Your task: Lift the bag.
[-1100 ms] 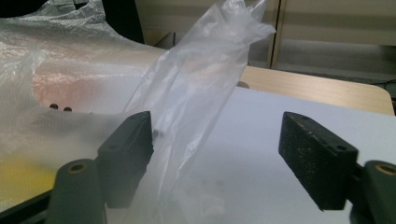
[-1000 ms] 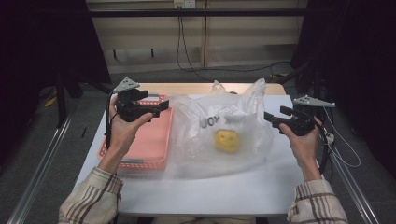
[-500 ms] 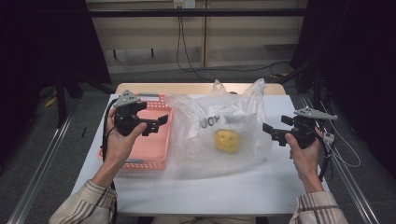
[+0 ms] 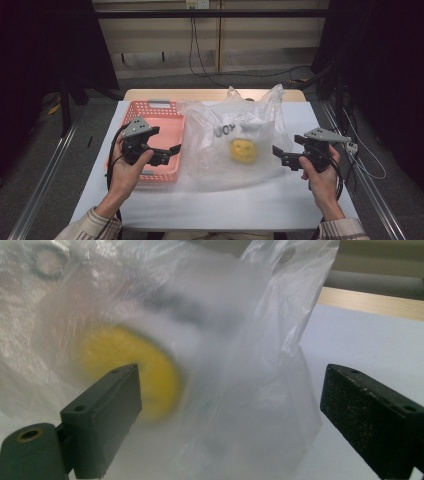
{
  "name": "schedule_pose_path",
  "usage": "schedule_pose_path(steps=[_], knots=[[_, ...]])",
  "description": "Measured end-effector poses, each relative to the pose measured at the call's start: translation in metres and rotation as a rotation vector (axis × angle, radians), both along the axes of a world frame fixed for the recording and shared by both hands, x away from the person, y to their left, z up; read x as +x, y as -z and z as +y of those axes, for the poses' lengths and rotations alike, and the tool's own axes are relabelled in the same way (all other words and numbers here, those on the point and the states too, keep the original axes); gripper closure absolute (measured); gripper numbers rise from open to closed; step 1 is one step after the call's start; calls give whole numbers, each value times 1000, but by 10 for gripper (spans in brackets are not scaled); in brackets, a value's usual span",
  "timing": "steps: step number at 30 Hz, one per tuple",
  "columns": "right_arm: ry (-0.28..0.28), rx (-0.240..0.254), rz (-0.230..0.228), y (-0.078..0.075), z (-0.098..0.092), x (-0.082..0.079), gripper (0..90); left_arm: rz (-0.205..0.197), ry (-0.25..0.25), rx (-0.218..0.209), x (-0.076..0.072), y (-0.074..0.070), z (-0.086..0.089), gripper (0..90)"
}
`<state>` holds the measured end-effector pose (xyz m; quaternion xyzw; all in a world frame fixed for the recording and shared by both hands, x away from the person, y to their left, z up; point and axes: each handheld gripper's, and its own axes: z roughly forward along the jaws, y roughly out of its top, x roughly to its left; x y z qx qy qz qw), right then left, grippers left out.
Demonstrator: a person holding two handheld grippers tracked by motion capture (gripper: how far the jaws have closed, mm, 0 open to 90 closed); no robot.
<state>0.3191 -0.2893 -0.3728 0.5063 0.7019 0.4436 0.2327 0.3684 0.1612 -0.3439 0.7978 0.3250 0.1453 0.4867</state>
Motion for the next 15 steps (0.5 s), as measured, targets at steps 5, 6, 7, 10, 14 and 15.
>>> schedule_pose_path(steps=[5, 6, 7, 10, 14, 15], knots=[[-16, -13, -18, 2, 6, -12, 91, -25, -28, -29, -13, 8, 7, 57], [-19, -13, -26, 3, 6, -14, 91, -21, -24, -40, -15, 10, 9, 57], [-25, -17, -29, 4, 7, -16, 91, -17, -26, -50, -16, 13, 11, 57], [-15, -25, -25, 10, 8, -22, 92, -12, -33, -42, -22, 18, 14, 57], [-4, -55, -31, 16, 11, -31, 94, -18, -23, -26, -36, 22, 16, 58], [-4, -53, -31, 16, 11, -33, 94, -14, -23, -23, -39, 22, 17, 57]])
